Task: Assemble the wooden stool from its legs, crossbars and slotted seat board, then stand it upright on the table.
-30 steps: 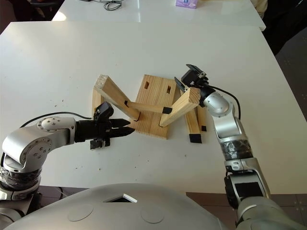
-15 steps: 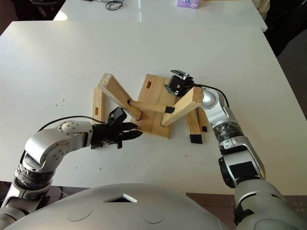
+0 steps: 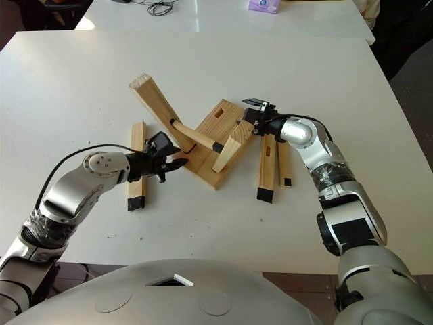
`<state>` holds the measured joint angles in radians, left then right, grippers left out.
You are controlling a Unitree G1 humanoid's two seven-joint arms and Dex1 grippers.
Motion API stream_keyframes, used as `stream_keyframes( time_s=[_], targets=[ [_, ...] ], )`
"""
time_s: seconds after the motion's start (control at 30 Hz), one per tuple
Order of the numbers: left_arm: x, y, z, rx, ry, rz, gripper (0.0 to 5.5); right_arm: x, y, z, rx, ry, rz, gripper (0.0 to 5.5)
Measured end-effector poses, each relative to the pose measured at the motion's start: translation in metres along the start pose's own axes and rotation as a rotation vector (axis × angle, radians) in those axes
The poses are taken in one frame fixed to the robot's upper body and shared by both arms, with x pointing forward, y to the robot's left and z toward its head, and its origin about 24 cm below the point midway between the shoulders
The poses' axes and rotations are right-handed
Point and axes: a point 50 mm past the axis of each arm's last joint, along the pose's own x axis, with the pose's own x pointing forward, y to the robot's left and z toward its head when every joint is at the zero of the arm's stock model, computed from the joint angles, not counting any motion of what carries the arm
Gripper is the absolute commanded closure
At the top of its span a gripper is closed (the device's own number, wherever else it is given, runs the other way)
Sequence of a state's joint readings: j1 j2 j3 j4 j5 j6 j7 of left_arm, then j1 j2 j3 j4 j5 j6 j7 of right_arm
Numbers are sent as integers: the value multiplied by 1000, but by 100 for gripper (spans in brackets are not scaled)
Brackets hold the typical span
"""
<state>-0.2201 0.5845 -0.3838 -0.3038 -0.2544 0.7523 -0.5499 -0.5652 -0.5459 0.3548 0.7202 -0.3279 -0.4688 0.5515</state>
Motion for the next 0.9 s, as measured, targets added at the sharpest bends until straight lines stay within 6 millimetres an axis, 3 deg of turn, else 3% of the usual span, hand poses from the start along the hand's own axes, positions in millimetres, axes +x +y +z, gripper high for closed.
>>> stream_keyframes(
  time_s=[0.27,0.63,0.9],
  targets=[
    [7,36,1,69,8,107,359,-1,1,3,-29,-23,36,234],
    [24,54,1,142,-20,162,359,-8,5,7,-83,-42,106,234],
    [41,74,7,124,-69,245,359,-14,11,22,-113,-88,193,234]
  ],
)
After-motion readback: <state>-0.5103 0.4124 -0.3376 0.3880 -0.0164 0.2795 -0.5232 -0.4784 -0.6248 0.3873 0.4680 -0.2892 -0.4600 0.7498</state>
